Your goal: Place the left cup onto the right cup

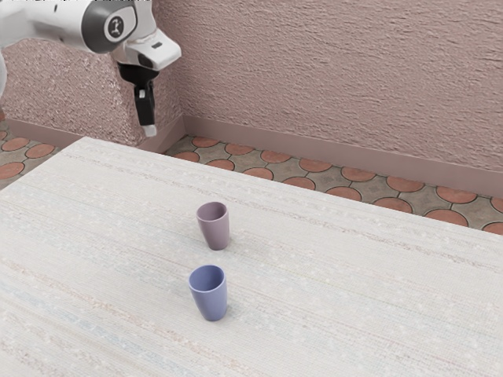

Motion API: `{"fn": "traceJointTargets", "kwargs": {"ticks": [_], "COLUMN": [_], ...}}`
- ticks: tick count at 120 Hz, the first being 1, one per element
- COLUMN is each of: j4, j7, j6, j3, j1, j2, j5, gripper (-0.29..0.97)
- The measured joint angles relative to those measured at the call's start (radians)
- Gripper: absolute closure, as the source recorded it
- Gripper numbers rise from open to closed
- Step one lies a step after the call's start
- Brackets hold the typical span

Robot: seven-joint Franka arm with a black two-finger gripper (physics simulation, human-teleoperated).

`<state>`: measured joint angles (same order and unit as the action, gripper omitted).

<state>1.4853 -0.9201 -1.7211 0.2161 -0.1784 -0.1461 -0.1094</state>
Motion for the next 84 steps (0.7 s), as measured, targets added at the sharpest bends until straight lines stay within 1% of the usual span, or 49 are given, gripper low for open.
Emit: {"fn": "traceJointTargets", "kwargs": {"ticks": [20,33,54,84], "j4": [0.004,-0.001,-0.014,-0.106], "j7": [-0.018,-0.029,-0.058,-0.106], "j6": [-0.012,-0.042,-0.089,-0.124], "j3": [0.000,0.000,0.000,-0.001], "j1": [0.005,0.031,0.035,0.024], "j2": [-0.028,-0.091,-0.166,-0.289], "j5": [0.009,0.025,0.034,0.045], "gripper": [0.00,0.00,0.00,0.00]}}
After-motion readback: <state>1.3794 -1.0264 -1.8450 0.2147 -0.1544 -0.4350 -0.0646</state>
